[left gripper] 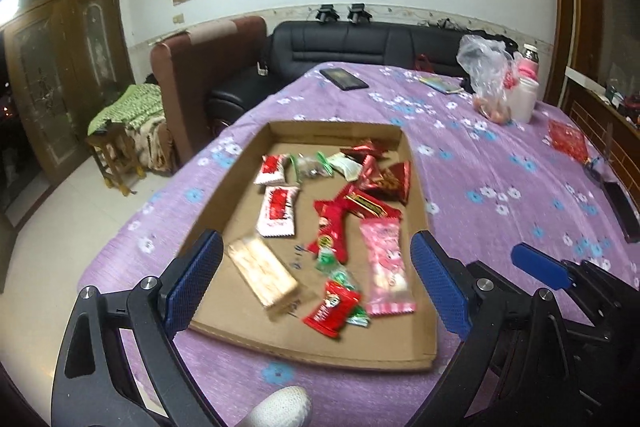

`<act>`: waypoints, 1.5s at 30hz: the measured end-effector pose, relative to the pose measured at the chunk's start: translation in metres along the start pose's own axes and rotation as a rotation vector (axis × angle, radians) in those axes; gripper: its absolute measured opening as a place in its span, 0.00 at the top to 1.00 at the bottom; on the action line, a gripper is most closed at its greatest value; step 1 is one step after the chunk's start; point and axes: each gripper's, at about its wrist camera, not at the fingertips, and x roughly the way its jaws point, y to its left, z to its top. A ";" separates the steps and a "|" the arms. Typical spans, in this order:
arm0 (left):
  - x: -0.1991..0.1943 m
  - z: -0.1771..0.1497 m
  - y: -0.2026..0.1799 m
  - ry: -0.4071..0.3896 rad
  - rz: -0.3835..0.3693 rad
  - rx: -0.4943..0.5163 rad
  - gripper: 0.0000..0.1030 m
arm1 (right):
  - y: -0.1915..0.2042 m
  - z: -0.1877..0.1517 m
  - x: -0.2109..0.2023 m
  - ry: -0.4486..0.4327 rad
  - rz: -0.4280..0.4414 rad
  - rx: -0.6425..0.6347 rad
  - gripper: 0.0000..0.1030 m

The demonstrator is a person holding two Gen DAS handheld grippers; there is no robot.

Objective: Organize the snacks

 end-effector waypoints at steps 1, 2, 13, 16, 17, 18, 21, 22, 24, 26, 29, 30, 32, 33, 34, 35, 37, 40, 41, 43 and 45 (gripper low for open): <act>0.001 0.000 -0.001 0.006 -0.006 0.002 0.07 | 0.000 -0.001 0.000 0.003 -0.004 0.000 0.43; 0.001 -0.001 -0.001 0.010 -0.011 0.003 0.07 | -0.001 -0.001 0.001 0.004 -0.005 0.000 0.43; 0.009 -0.005 0.007 0.062 -0.046 -0.019 0.07 | 0.009 -0.005 0.006 0.014 -0.029 -0.040 0.40; 0.010 -0.006 0.008 0.069 -0.055 -0.021 0.07 | 0.010 -0.006 0.008 0.023 -0.035 -0.039 0.40; 0.011 -0.006 0.008 0.071 -0.058 -0.022 0.07 | 0.010 -0.006 0.009 0.025 -0.038 -0.039 0.40; 0.011 -0.007 0.009 0.073 -0.061 -0.023 0.07 | 0.010 -0.006 0.009 0.026 -0.040 -0.039 0.40; 0.012 -0.007 0.010 0.085 -0.074 -0.032 0.07 | 0.012 -0.006 0.009 0.028 -0.049 -0.045 0.40; 0.013 -0.008 0.011 0.089 -0.079 -0.037 0.07 | 0.012 -0.006 0.009 0.029 -0.055 -0.049 0.40; 0.014 -0.008 0.012 0.097 -0.087 -0.046 0.07 | 0.014 -0.007 0.010 0.032 -0.061 -0.058 0.40; 0.014 -0.008 0.014 0.103 -0.092 -0.053 0.07 | 0.015 -0.008 0.010 0.036 -0.064 -0.064 0.39; 0.015 -0.008 0.015 0.111 -0.100 -0.063 0.07 | 0.017 -0.008 0.011 0.039 -0.065 -0.069 0.38; 0.015 -0.008 0.016 0.113 -0.102 -0.066 0.07 | 0.017 -0.008 0.011 0.038 -0.065 -0.071 0.37; 0.016 -0.009 0.017 0.119 -0.105 -0.071 0.07 | 0.018 -0.008 0.010 0.036 -0.067 -0.073 0.37; 0.017 -0.009 0.018 0.121 -0.106 -0.072 0.07 | 0.019 -0.008 0.010 0.036 -0.067 -0.075 0.37; 0.017 -0.009 0.018 0.124 -0.106 -0.075 0.07 | 0.019 -0.008 0.010 0.035 -0.068 -0.076 0.37; 0.018 -0.009 0.018 0.126 -0.107 -0.077 0.07 | 0.020 -0.008 0.010 0.034 -0.068 -0.078 0.37; 0.019 -0.009 0.019 0.131 -0.111 -0.084 0.07 | 0.021 -0.008 0.010 0.035 -0.068 -0.082 0.37; 0.020 -0.009 0.020 0.138 -0.112 -0.091 0.07 | 0.022 -0.008 0.010 0.036 -0.068 -0.088 0.37; 0.020 -0.009 0.021 0.140 -0.114 -0.094 0.07 | 0.023 -0.008 0.010 0.036 -0.068 -0.090 0.37; 0.021 -0.009 0.022 0.143 -0.117 -0.099 0.07 | 0.023 -0.008 0.011 0.037 -0.068 -0.094 0.37; 0.021 -0.009 0.022 0.143 -0.117 -0.101 0.07 | 0.023 -0.008 0.011 0.039 -0.069 -0.096 0.37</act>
